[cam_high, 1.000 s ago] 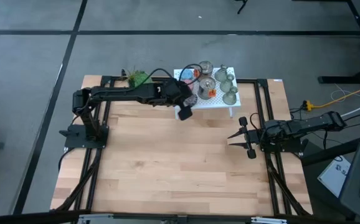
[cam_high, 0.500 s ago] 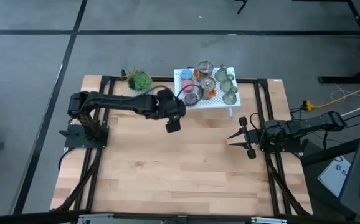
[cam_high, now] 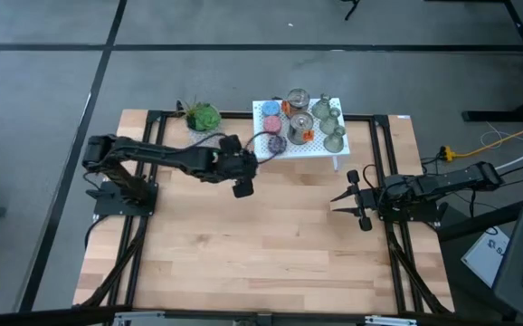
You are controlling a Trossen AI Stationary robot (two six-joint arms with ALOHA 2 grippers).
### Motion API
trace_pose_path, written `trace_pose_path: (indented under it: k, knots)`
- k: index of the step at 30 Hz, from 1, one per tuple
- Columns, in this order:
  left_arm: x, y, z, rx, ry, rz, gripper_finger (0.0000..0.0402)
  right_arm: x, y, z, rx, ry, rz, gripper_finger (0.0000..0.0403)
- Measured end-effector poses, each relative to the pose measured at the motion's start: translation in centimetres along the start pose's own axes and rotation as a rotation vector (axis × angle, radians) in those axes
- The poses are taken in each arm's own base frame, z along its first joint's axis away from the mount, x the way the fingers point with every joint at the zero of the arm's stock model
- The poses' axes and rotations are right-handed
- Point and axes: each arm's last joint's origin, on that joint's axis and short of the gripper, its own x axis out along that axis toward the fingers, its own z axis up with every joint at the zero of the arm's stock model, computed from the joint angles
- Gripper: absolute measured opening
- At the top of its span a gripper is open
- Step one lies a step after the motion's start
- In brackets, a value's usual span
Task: Pick & Place candle stick holders
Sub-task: Return to Home Position
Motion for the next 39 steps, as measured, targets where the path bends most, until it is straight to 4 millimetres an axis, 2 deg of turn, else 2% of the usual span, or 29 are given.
trace_pose_path:
  k: [7, 11, 15, 23, 39]
  knots:
    - [-1.3, 0.5, -3.4, -0.113, -0.292, -0.190, 0.0363, 0.0, 0.0, 0.0, 0.000, 0.001, 0.000, 0.0135]
    - [-2.2, 0.1, -5.1, -0.131, -0.482, -0.362, 0.0363, 0.0, 0.0, 0.0, 0.000, 0.001, 0.000, 0.0135]
    - [-2.5, -0.7, -7.2, -0.131, -0.596, -0.467, 0.0363, 0.0, 0.0, 0.0, 0.000, 0.001, 0.000, 0.0135]
    - [-1.9, -1.5, -10.6, -0.171, -0.694, -0.510, 0.0363, 0.0, 0.0, 0.0, 0.000, 0.001, 0.000, 0.0135]
    - [-2.1, 0.5, -18.1, -0.332, -0.959, -0.509, 0.0363, 0.0, 0.0, 0.0, 0.000, 0.001, 0.000, 0.0135]
